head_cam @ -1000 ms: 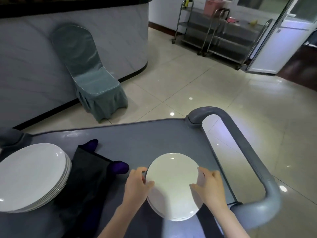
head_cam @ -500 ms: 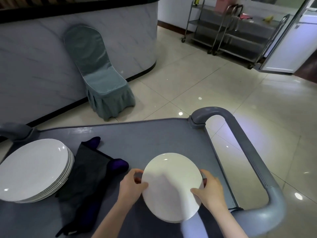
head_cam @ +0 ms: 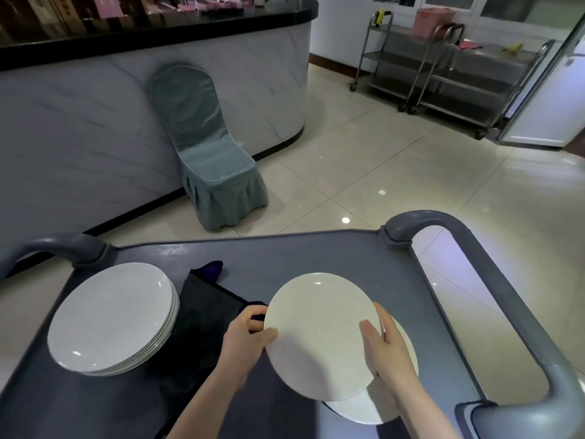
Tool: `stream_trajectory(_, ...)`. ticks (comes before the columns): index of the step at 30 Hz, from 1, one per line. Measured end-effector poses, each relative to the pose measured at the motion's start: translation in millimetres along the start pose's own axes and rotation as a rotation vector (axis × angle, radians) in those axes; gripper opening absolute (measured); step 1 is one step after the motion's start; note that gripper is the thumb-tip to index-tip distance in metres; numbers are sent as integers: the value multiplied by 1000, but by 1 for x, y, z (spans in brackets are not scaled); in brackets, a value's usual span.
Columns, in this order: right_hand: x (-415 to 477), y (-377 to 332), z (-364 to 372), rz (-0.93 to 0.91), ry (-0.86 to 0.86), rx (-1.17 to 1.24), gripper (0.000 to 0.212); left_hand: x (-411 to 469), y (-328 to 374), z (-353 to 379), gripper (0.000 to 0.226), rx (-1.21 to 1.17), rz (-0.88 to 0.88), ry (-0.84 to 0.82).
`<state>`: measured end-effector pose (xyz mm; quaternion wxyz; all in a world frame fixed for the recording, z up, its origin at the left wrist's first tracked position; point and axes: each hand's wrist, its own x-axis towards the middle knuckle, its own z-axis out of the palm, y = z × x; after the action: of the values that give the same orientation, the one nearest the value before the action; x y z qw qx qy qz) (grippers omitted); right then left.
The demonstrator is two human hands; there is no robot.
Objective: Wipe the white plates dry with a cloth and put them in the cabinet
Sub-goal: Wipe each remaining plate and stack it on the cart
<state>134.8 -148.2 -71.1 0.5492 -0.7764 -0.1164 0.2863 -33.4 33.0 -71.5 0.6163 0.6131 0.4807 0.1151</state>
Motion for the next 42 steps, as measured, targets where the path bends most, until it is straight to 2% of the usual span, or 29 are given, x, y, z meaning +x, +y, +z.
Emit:
stream_trajectory(5,-7,-5,23,39,195,105,35,14,-4,-22,26,-26,88,-123)
stream_trajectory(8,-9,-10,24,74,252,101,34,36,-16,-28,24,251,214,116)
stream_trajectory(10,-10,-9,22,110,279,63,32,50,-23,-30,44,444,243,227)
stream_trajectory(12,-11,-7,22,138,298,55,30,62,-28,-30,62,553,196,174)
stream_trajectory(13,-11,-6,23,147,306,57,29,67,-30,-30,63,588,177,128)
stream_trajectory(15,-12,-4,26,171,323,68,26,77,-32,-29,46,612,167,71)
stream_trajectory(17,-15,-3,30,193,340,61,22,84,-32,-31,20,524,154,70)
stream_trajectory(18,-16,-3,32,198,346,55,21,86,-30,-33,15,443,135,77)
stream_trajectory(22,-18,-4,40,184,333,44,22,84,-20,-41,17,154,132,51)
stream_trajectory(26,-17,-8,53,161,315,43,24,59,4,-54,20,10,288,27)
stream_trajectory(29,-14,-8,67,84,263,-2,33,22,23,-51,24,34,409,-149)
stream_trajectory(32,-12,-15,78,-1,258,11,31,-15,19,-38,14,314,428,-486)
stream_trajectory(33,-11,-18,80,-21,251,36,30,-22,15,-37,11,402,446,-517)
stream_trajectory(35,-9,-24,82,-38,242,77,30,-26,16,-41,10,422,492,-443)
stream_trajectory(36,-9,-27,83,-49,243,91,30,-24,15,-46,14,438,577,-325)
stream_trajectory(38,-10,-33,84,-62,239,116,32,-17,11,-52,28,628,843,-91)
stream_trajectory(39,-10,-34,84,-62,229,127,32,-15,10,-54,36,745,891,-83)
stream_trajectory(42,-7,-40,83,-67,211,159,29,-16,0,-52,51,1000,843,-307)
